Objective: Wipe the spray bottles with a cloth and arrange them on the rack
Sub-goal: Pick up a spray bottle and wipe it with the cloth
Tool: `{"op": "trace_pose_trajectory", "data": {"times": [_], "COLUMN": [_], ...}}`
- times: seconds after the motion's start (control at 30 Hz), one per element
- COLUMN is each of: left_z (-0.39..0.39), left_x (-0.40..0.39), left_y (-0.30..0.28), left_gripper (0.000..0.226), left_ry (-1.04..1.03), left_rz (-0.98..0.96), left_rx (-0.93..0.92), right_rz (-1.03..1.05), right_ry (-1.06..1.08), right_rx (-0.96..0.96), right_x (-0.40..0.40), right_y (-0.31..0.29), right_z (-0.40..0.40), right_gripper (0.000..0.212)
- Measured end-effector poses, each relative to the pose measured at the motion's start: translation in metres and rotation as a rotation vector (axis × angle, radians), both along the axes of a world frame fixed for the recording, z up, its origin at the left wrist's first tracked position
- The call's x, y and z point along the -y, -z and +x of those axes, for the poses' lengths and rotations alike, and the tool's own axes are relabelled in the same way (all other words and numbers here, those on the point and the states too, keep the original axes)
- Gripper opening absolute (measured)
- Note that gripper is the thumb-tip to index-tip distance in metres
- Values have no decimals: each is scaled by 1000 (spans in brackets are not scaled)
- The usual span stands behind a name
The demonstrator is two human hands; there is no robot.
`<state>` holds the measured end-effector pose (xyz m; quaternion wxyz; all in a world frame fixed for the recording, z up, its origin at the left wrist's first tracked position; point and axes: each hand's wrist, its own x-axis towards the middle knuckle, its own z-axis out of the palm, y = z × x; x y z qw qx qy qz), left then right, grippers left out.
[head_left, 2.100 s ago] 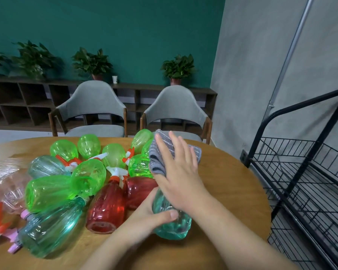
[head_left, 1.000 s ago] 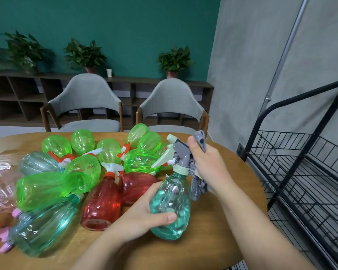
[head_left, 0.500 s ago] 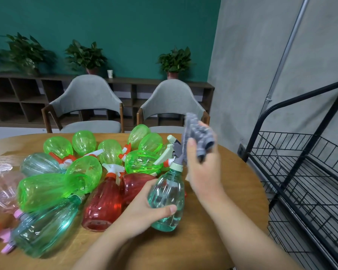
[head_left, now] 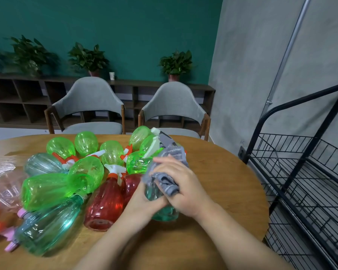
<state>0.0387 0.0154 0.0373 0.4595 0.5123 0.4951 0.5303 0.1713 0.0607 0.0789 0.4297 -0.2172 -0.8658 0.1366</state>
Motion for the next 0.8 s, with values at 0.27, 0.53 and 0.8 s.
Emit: {"op": "trace_pose_trajectory", "data": {"times": [0.27, 0.53, 0.8], "left_z": [-10, 6, 0], "left_x": [1, 1, -3], "left_y": [8, 10, 5], "left_gripper": [84, 82, 84], "left_ry": [73, 131, 88], "left_rz": [-84, -82, -77], "left_rx": [46, 12, -8], "right_rz": [-1059, -493, -581], "right_ry": [409, 345, 119], "right_rx": [-1181, -311, -388], "right_x": [6, 16, 15], "right_y": [-26, -23, 0], "right_z": [4, -9, 4], "right_gripper": [46, 19, 35]}}
